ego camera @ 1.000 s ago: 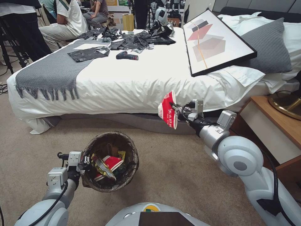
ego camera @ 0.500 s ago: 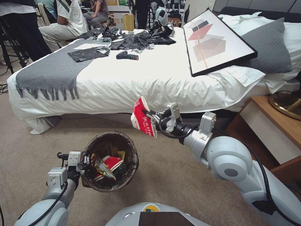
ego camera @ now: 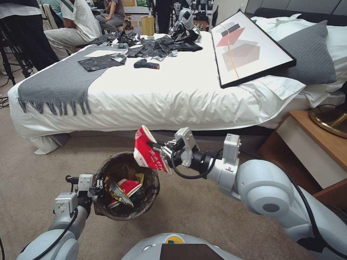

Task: Pick up the trash bin, then pick up the garbage from the floor and place it into the trash bin.

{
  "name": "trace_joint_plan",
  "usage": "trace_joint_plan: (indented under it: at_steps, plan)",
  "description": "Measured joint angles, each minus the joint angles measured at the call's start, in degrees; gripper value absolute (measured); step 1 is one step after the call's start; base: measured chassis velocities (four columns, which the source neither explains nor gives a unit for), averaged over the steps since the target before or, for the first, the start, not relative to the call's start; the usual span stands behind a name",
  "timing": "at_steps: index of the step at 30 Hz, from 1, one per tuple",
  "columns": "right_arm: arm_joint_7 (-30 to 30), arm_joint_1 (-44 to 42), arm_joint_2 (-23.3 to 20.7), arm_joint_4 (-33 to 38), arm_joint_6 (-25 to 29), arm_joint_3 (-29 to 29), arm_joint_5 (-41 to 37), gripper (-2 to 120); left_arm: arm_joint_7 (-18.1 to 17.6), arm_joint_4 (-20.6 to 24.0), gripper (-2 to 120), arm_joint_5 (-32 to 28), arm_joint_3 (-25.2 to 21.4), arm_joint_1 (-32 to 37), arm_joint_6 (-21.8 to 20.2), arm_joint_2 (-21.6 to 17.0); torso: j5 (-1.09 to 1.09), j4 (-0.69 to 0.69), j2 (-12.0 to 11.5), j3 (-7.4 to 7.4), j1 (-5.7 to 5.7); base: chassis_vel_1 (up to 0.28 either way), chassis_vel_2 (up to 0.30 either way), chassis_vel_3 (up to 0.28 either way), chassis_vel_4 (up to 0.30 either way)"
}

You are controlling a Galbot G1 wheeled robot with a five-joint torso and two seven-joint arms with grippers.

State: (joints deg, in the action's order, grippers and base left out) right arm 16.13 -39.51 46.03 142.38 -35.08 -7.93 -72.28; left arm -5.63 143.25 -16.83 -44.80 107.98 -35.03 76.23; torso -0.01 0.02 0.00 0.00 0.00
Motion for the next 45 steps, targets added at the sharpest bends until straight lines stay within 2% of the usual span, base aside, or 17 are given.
trace_joint_plan:
  at_steps: [4,12,26,35,37,41,42,44,45]
  plan:
    - [0.4,1.5,0.5,-0.8,-0.3,-2.9,0.0,0,0.0,0.0,2,0.1,-0.1,0.0,0.0,0.0,0.0,0.0,0.0,0.0,0.0,0.0,0.0,0.0,0.0]
    - [6.4,4.2,3.2,-4.0,-1.2,-9.8,0.0,0,0.1,0.0,2,0.8,0.0,0.0,0.2,0.8,0.0,-0.02,0.0,0.0,0.0,0.0,0.0,0.0,0.0]
    - [12.5,8.1,5.6,-5.3,-1.9,-16.9,-2.3,0,0.2,0.0,2,1.0,0.3,-0.4,0.2,1.4,0.0,-0.01,0.0,0.0,0.0,0.0,0.0,0.0,0.0]
    - [13.8,9.9,7.1,-6.0,-2.1,-20.4,-2.8,0,0.3,0.0,2,1.0,0.3,-0.4,0.2,1.4,0.0,-0.01,0.0,0.0,0.0,0.0,0.0,0.0,0.0]
    - [14.5,10.2,7.4,-6.3,-2.5,-20.9,-2.8,2,0.3,0.0,2,1.0,0.3,-0.4,0.2,1.4,0.0,-0.02,0.0,0.0,0.0,0.0,0.0,0.0,0.0]
    - [17.6,11.2,8.7,-7.8,-3.2,-22.1,-3.5,18,0.3,0.0,2,0.9,0.3,-0.6,0.2,1.4,0.0,-0.01,0.0,0.0,0.0,0.0,0.0,0.0,0.0]
    - [17.6,11.2,8.7,-7.8,-3.2,-22.1,-3.5,18,0.3,0.0,2,0.9,0.3,-0.6,0.2,1.4,0.0,-0.01,0.0,0.0,0.0,0.0,0.0,0.0,0.0]
    - [19.1,11.7,9.3,-8.2,-3.4,-22.7,-4.5,28,0.3,0.0,2,0.8,0.2,-0.7,0.2,1.3,0.0,-0.01,0.0,0.0,0.0,0.0,0.0,0.0,0.0]
    - [19.1,11.7,9.3,-8.2,-3.4,-22.7,-4.5,28,0.3,0.0,2,0.8,0.2,-0.7,0.2,1.3,0.0,-0.01,0.0,0.0,0.0,0.0,0.0,0.0,0.0]
